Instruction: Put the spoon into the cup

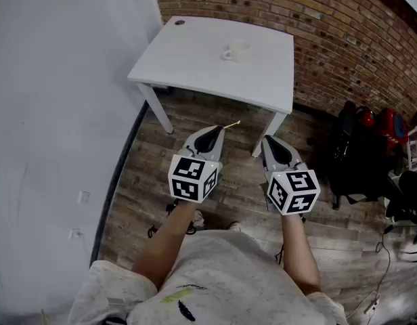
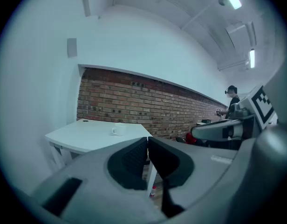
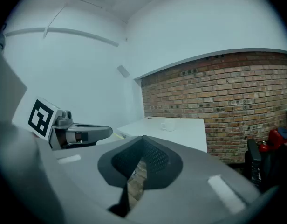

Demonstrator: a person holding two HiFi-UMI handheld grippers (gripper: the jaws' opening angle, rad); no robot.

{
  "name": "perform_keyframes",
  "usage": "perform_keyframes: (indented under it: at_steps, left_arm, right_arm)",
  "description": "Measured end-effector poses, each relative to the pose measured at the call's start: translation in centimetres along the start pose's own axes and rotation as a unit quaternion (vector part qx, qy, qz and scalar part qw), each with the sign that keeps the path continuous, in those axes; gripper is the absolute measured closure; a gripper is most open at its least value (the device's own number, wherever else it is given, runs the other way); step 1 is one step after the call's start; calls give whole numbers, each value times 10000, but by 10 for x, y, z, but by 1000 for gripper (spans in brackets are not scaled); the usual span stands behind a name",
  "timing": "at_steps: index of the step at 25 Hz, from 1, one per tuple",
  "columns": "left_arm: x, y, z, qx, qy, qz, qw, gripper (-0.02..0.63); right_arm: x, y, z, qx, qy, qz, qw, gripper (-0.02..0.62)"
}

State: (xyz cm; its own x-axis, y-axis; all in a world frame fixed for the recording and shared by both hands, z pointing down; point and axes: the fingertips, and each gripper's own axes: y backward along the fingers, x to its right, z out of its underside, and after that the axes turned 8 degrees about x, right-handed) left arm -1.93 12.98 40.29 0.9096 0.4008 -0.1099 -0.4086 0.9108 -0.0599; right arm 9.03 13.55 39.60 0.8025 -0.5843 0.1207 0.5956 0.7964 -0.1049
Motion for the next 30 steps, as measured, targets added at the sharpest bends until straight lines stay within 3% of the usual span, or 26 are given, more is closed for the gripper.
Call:
perform_keyframes:
  at_steps: [30]
  left_arm:
    - [48, -42, -7, -9, -237, -268, 9994, 601]
  right_arm:
    - [68, 18, -2, 89, -131, -199, 9997, 584]
